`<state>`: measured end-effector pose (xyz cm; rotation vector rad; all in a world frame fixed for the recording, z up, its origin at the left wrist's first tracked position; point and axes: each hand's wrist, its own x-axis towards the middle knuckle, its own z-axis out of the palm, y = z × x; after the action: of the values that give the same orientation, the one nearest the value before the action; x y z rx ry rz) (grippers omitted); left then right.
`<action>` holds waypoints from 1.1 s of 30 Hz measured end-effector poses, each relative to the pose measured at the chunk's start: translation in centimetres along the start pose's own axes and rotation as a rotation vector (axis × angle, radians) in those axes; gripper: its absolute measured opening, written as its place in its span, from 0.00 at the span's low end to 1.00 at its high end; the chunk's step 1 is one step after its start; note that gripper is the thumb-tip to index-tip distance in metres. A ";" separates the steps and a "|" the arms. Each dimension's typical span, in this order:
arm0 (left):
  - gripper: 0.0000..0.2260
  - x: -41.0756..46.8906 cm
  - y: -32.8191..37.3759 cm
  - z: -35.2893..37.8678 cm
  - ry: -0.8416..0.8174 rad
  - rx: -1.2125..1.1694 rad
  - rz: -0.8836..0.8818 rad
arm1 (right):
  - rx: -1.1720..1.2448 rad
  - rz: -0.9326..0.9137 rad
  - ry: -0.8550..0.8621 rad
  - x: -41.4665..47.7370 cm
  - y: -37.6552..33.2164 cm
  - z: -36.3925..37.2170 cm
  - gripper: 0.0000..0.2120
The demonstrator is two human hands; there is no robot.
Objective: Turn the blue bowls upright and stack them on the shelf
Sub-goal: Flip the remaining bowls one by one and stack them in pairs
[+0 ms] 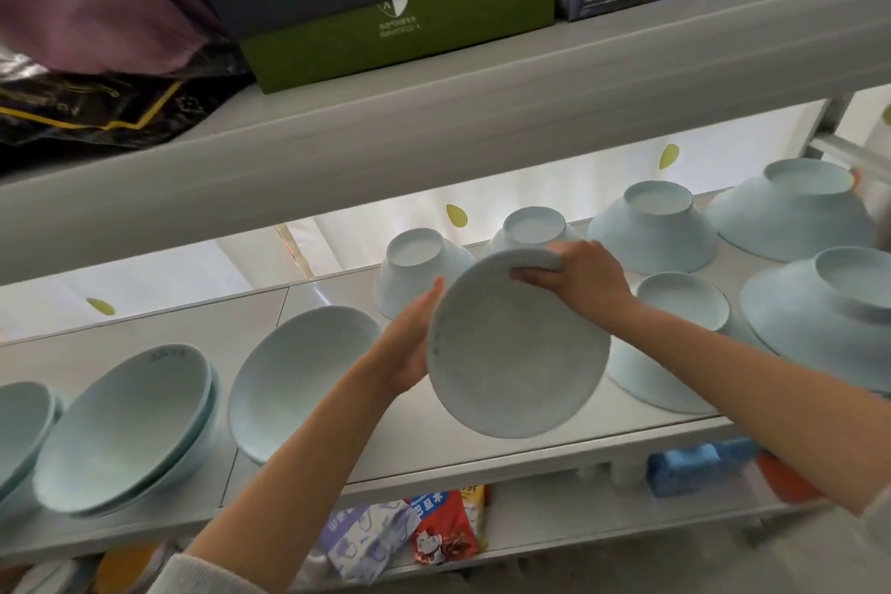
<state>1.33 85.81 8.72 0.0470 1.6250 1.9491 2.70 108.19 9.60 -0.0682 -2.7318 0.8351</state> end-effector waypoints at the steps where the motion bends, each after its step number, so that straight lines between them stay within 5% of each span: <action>1: 0.25 0.4 0.0 -0.4 0.015 -0.050 -0.046 | 0.017 0.076 -0.098 0.6 -0.1 0.2 0.22; 4: 0.28 1.1 0.2 -0.6 0.171 -0.089 -0.166 | 0.116 0.271 -0.289 1.4 0.7 1.7 0.21; 8: 0.18 2.4 -0.8 -0.9 0.383 0.060 -0.198 | 0.102 0.348 -0.403 1.2 1.9 4.2 0.22; 17: 0.13 5.0 -2.0 -2.2 0.365 0.180 -0.284 | 0.025 0.383 -0.485 1.7 3.0 6.2 0.24; 21: 0.07 6.6 -1.2 -2.6 0.410 0.566 -0.253 | 0.087 0.390 -0.535 1.9 3.6 6.1 0.22; 25: 0.05 8.3 0.4 -2.9 0.491 0.979 0.063 | 0.124 0.413 -0.575 2.1 3.6 5.9 0.25; 28: 0.20 9.2 1.4 -3.5 0.552 1.356 0.251 | 0.087 0.409 -0.571 2.6 3.0 5.6 0.28; 30: 0.26 9.9 1.8 -4.3 0.497 1.485 0.213 | 0.035 0.383 -0.550 2.8 2.5 5.3 0.27; 33: 0.20 10.9 1.6 -5.1 0.479 1.585 0.145 | -0.038 0.351 -0.501 2.9 2.0 5.1 0.27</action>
<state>-10.33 86.19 5.23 0.3262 3.0911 0.2706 -1.59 107.52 5.19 -0.4079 -3.2651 1.0027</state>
